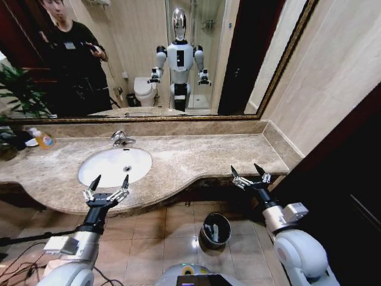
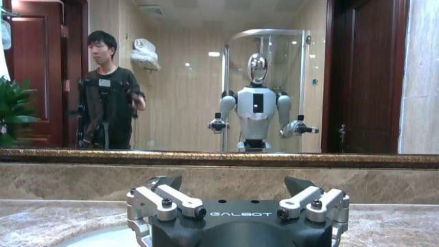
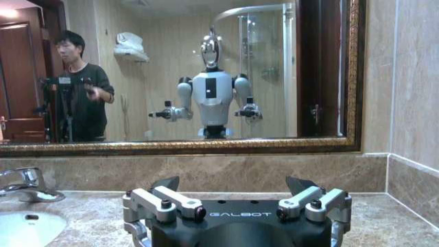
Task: Pick up the trash from the sink and place it in the trash bin.
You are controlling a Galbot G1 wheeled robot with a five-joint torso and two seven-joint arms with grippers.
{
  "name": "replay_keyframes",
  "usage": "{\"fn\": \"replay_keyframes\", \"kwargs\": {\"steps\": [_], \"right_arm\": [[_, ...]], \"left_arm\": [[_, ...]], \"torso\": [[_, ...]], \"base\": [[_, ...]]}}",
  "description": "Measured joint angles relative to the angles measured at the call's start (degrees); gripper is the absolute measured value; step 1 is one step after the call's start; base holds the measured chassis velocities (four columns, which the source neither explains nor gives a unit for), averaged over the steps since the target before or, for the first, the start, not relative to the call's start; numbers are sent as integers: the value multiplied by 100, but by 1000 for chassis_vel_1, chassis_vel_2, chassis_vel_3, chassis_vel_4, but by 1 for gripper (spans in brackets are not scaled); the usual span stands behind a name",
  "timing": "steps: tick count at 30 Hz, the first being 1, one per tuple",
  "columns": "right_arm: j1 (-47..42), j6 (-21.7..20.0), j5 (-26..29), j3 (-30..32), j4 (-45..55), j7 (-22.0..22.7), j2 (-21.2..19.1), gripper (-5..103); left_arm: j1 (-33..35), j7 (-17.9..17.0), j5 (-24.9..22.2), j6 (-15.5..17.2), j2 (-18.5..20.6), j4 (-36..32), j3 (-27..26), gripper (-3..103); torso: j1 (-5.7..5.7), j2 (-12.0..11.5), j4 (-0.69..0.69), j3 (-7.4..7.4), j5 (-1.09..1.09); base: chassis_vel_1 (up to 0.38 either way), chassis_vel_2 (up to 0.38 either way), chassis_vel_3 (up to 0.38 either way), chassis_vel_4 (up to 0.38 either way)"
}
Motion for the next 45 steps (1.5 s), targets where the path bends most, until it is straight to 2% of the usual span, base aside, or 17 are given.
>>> {"fn": "replay_keyframes", "kwargs": {"steps": [45], "right_arm": [[-3,35,-3,-1,-40,6,1,100]], "left_arm": [[0,0,0,0,0,0,0,100]], "torso": [[0,0,0,0,0]], "base": [[0,0,0,0]]}}
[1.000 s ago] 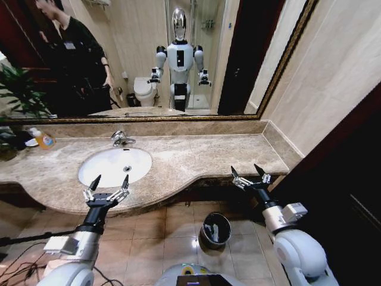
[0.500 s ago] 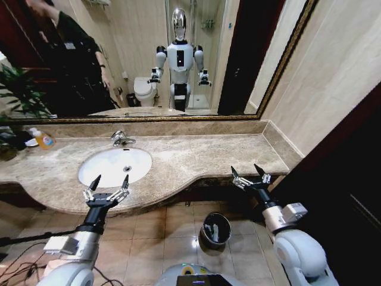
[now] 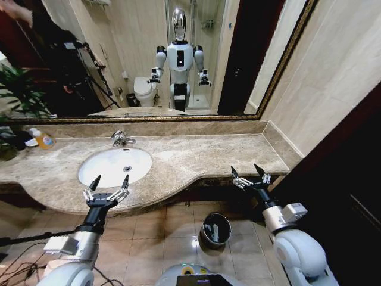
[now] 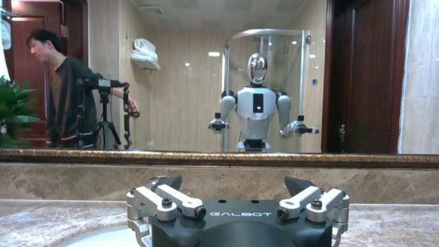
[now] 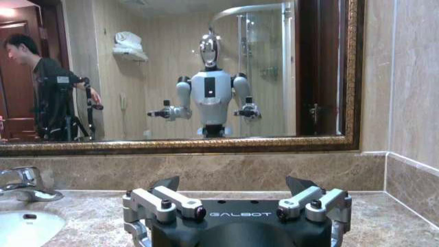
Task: Pick up the trash from the sink and place it in the trash bin.
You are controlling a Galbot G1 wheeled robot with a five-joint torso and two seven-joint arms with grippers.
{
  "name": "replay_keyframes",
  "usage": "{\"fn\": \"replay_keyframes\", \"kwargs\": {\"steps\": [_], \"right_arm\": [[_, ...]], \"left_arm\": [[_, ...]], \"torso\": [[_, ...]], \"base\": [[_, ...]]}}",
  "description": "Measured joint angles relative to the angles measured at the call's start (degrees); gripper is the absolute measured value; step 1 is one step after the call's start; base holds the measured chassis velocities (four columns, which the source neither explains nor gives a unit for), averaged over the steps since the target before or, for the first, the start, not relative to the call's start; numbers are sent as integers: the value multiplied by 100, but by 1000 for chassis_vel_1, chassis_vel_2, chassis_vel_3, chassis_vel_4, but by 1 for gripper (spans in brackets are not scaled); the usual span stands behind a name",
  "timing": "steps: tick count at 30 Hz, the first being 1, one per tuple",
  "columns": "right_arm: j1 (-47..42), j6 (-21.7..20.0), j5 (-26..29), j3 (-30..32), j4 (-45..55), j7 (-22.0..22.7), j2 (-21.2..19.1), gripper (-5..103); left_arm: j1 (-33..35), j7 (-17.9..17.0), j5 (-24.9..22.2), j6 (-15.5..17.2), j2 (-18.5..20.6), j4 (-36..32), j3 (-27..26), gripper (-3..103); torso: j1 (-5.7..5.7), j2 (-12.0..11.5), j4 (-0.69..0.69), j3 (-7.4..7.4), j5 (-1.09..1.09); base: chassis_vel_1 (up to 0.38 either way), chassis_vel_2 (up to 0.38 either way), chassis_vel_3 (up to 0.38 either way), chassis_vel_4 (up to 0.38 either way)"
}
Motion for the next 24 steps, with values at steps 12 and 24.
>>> {"fn": "replay_keyframes", "kwargs": {"steps": [12,24], "right_arm": [[0,0,1,0,-1,0,0,100],[0,1,1,0,-1,0,0,100]], "left_arm": [[0,0,0,0,0,0,0,100],[0,0,0,0,0,0,0,100]], "torso": [[0,0,0,0,0],[0,0,0,0,0]], "base": [[0,0,0,0],[0,0,0,0]]}}
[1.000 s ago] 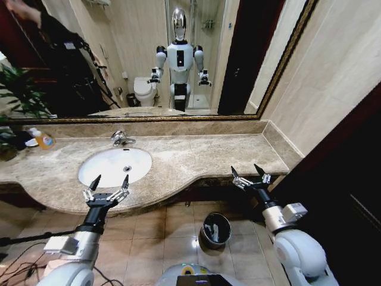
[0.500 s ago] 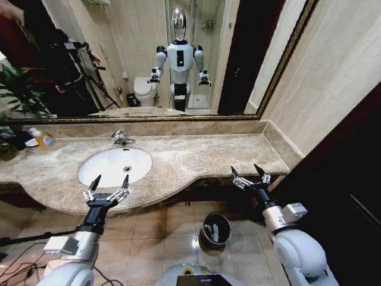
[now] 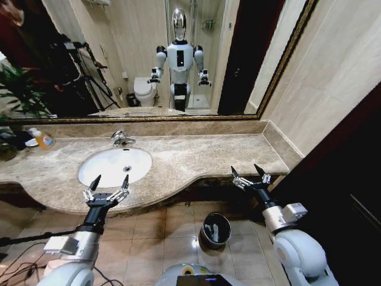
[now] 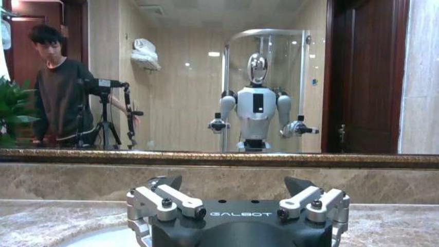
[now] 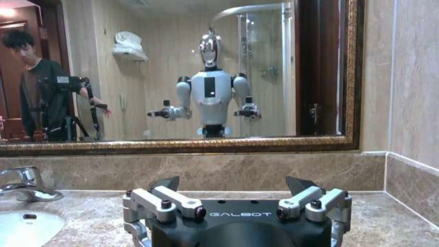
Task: Pick up the trash from the sink and place it in the trash bin.
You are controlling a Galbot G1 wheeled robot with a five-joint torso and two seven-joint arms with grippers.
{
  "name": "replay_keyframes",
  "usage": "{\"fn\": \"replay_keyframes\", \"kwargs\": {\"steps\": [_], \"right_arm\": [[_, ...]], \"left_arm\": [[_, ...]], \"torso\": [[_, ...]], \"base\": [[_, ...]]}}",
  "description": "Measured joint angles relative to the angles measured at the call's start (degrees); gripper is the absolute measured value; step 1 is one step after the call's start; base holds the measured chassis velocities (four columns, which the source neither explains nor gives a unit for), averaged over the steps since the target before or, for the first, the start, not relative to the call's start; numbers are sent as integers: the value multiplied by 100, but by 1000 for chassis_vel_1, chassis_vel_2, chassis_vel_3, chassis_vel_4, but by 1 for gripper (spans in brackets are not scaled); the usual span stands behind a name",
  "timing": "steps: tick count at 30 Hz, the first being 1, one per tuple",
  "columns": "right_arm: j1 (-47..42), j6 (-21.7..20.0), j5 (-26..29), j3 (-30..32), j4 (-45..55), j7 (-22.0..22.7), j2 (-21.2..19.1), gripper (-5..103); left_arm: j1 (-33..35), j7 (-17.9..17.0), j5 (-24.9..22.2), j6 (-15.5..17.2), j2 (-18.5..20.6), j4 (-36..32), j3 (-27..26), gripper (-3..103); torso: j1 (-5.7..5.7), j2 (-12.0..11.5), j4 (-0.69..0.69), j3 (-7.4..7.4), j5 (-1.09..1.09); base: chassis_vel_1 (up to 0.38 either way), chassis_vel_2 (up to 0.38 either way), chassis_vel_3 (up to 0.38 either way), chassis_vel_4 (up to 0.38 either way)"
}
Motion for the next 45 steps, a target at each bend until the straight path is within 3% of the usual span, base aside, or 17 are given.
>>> {"fn": "replay_keyframes", "kwargs": {"steps": [45], "right_arm": [[0,0,0,0,0,0,0,100]], "left_arm": [[0,0,0,0,0,0,0,100]], "torso": [[0,0,0,0,0]], "base": [[0,0,0,0]]}}
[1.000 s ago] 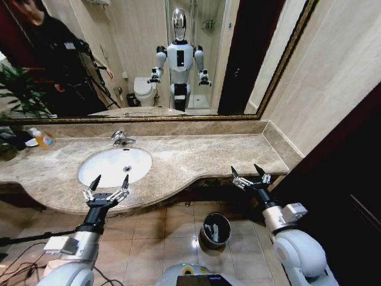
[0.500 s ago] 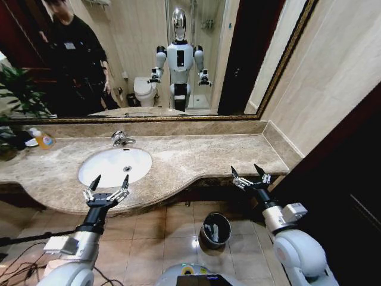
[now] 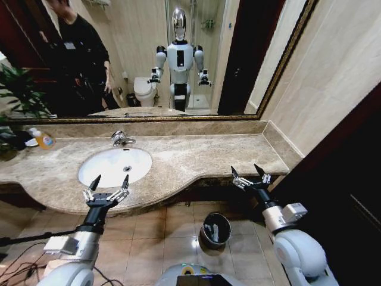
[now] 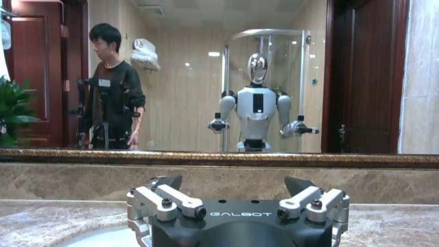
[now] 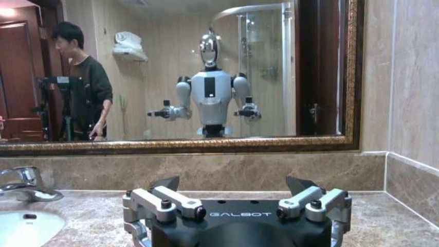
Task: Pick up the trash from the sink and place it in the trash bin.
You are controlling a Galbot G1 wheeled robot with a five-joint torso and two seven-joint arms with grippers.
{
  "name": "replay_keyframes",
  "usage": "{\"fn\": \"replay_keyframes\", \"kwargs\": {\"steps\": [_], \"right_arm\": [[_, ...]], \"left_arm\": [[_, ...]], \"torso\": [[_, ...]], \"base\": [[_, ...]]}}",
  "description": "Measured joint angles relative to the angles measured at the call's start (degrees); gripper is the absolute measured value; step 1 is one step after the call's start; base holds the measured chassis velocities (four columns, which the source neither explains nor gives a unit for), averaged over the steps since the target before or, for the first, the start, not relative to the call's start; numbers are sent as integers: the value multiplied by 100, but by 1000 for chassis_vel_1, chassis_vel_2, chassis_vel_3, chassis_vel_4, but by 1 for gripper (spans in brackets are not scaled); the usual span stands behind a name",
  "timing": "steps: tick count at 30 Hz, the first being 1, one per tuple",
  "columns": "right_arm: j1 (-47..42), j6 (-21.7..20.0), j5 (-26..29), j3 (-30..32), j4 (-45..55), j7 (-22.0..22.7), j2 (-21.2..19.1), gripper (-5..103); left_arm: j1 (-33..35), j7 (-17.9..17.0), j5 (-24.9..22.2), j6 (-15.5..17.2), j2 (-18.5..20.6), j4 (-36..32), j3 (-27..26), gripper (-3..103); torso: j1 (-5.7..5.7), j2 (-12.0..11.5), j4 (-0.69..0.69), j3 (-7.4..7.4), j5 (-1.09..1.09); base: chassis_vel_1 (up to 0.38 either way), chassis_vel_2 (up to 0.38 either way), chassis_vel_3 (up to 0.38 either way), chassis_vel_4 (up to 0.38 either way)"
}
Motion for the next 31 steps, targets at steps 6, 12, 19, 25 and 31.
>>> {"fn": "replay_keyframes", "kwargs": {"steps": [6,12,19,25,31], "right_arm": [[0,0,0,0,0,0,0,100],[0,0,0,0,0,0,0,100],[0,0,0,0,0,0,0,100],[0,0,0,0,0,0,0,100],[0,0,0,0,0,0,0,100]], "left_arm": [[0,0,0,0,0,0,0,100],[0,0,0,0,0,0,0,100],[0,0,0,0,0,0,0,100],[0,0,0,0,0,0,0,100],[0,0,0,0,0,0,0,100]], "torso": [[0,0,0,0,0],[0,0,0,0,0],[0,0,0,0,0],[0,0,0,0,0],[0,0,0,0,0]], "base": [[0,0,0,0],[0,0,0,0],[0,0,0,0],[0,0,0,0],[0,0,0,0]]}}
